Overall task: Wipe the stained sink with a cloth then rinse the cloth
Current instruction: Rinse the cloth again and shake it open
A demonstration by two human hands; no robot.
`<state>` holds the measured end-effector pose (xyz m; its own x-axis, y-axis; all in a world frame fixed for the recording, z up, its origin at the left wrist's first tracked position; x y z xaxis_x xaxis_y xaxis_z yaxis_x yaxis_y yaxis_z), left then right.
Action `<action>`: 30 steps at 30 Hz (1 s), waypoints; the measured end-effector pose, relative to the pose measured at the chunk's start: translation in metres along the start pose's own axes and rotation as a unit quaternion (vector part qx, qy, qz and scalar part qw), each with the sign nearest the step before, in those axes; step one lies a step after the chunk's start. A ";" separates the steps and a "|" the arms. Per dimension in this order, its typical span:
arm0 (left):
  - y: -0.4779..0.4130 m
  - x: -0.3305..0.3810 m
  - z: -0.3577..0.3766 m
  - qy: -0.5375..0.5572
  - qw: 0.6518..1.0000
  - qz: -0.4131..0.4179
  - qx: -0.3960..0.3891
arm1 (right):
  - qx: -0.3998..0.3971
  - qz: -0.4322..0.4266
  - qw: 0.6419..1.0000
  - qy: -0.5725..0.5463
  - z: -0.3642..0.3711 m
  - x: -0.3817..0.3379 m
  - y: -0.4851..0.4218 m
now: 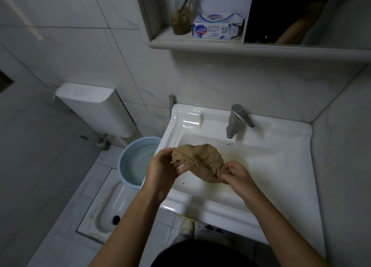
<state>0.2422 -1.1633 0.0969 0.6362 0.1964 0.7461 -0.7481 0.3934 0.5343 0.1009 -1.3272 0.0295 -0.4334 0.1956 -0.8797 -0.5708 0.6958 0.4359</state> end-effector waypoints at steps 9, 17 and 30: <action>-0.003 -0.014 0.062 -0.262 0.949 -0.010 -0.173 | -0.091 -0.253 0.954 0.135 0.013 -0.092 0.021; -0.041 0.023 0.058 -0.462 0.858 0.156 -0.161 | -0.067 -0.242 0.940 0.229 -0.003 -0.069 -0.012; -0.098 0.031 0.056 -0.573 0.741 0.287 -0.201 | -0.037 -0.194 0.878 0.436 -0.035 -0.047 -0.040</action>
<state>0.3249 -1.2465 0.0897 -0.5149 -0.3659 0.7752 -0.5709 0.8210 0.0083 0.1192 -1.3885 0.0604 -0.5468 -0.6730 -0.4981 -0.8233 0.5403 0.1739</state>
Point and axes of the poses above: each hand's wrist, its own y-axis away from the middle knuckle, its own z-axis out of the palm, x = y × z, the point moved 9 cm from there along -y, towards the middle knuckle, and after that the axes turned 11 degrees about x, right-handed, at the moved point
